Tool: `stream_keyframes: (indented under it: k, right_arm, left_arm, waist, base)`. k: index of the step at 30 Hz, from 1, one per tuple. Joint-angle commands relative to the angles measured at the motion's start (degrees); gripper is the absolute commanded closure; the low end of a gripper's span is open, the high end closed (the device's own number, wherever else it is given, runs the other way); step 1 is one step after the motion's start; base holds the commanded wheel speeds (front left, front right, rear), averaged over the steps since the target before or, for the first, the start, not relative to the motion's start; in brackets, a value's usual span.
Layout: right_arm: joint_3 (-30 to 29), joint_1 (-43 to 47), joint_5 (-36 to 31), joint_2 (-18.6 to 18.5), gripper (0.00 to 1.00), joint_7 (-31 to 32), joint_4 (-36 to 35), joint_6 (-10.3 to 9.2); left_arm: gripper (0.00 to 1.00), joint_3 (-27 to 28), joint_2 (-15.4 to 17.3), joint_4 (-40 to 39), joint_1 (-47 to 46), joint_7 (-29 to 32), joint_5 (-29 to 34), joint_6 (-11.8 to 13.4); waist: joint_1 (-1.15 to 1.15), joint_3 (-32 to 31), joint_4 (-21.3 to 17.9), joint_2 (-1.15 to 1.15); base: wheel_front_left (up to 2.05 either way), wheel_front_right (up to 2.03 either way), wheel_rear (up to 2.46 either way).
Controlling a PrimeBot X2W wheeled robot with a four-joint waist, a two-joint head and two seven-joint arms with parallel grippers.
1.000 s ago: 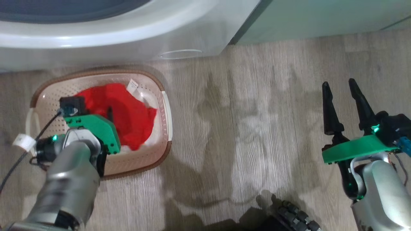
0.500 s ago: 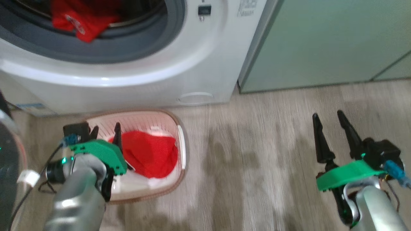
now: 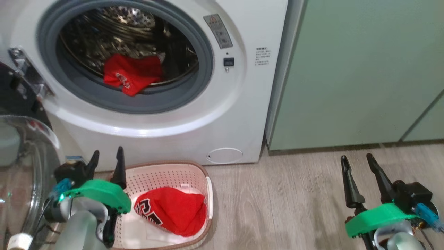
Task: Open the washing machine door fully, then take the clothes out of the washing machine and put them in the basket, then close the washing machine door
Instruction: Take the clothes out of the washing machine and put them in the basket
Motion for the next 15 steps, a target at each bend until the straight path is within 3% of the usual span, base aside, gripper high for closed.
stream_keyframes:
  k: [1,8,15]
  right_arm:
    - [0.8,-0.2,-0.4,0.0,0.0,-0.5,-2.1,0.37]
    - [-0.4,1.8,-0.7,1.0,0.0,-0.5,-2.8,0.37]
    - [-1.3,2.8,-0.7,1.5,0.0,-0.5,-2.8,0.37]
  left_arm:
    - [0.0,3.3,0.8,-4.0,-0.2,-0.8,0.7,-0.3]
    - [0.0,7.9,-0.9,-11.6,5.7,-0.8,3.3,-0.8]
    - [0.0,9.2,-2.3,-13.4,7.6,-0.8,5.8,-1.1]
  waist:
    - [0.0,-1.4,0.7,0.0]
    - [0.0,-3.3,1.1,0.0]
    - [0.0,-3.8,1.5,0.0]
  base:
    - [0.0,0.0,0.0]
    - [0.0,0.0,0.0]
    - [0.0,0.0,0.0]
